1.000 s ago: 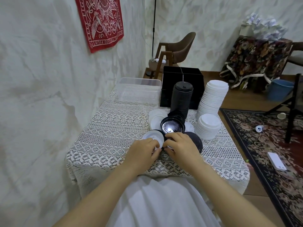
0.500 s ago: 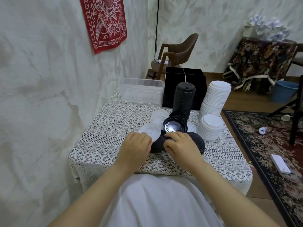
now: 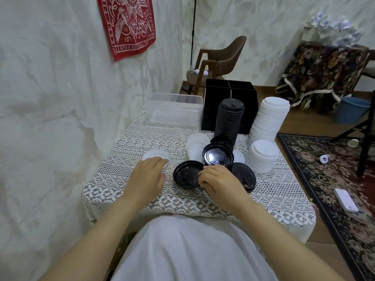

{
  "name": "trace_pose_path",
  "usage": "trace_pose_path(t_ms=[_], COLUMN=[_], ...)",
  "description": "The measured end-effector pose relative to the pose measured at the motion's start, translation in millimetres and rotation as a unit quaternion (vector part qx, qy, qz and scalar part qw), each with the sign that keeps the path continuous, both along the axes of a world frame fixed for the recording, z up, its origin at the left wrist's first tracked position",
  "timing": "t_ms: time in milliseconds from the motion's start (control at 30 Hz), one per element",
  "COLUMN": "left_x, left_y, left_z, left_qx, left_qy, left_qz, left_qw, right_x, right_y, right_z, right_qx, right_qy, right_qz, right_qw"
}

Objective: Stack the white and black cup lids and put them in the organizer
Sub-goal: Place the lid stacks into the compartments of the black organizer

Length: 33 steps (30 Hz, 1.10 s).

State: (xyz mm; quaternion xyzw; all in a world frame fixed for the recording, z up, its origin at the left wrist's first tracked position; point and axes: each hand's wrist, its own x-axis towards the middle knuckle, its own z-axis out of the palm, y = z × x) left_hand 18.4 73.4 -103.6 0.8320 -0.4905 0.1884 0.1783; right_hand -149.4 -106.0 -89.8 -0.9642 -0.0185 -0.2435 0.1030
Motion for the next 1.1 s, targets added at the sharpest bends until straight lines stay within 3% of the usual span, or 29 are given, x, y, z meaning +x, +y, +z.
trace_pose_path(t_ms=[100,200,300,367,467,533,667,733,800,900,967,1100], left_x=[-20,-37,-47,-50,-58,-62,-62,-57,-51,-41,-38,-37], left_y=[-1,-3,-4,-6,-8,-6,0,3,10,17,15,8], left_z=[-2,1,10,16,26,30,29,26,20,18,19,21], left_qx=[-0.025,-0.049,-0.104,-0.154,-0.263,-0.273,-0.256,-0.246,-0.208,-0.074,0.003,0.076], left_qy=[0.050,0.090,0.227,0.356,0.555,0.636,0.690,0.668,0.606,0.497,0.450,0.396], left_qz=[-0.091,-0.116,-0.091,-0.073,-0.062,-0.055,-0.041,-0.040,-0.050,-0.053,-0.065,-0.087], left_qw=[0.994,0.988,0.964,0.919,0.786,0.720,0.676,0.701,0.766,0.863,0.891,0.911], right_x=[1,1,5,10,16,20,28,29,29,29,29,28], right_y=[5,13,18,19,21,27,36,36,35,33,32,28], right_z=[5,15,28,33,31,24,11,9,8,5,4,1], right_qx=[0.100,0.183,0.236,0.241,0.227,0.216,0.231,0.239,0.239,0.228,0.225,0.243], right_qy=[0.024,0.043,0.002,-0.029,0.010,0.056,0.067,0.080,0.107,0.155,0.183,0.225], right_qz=[-0.017,-0.038,-0.034,-0.031,-0.018,-0.018,-0.019,-0.013,-0.001,0.003,0.011,0.027], right_qw=[0.995,0.981,0.971,0.969,0.974,0.975,0.970,0.968,0.965,0.961,0.957,0.943])
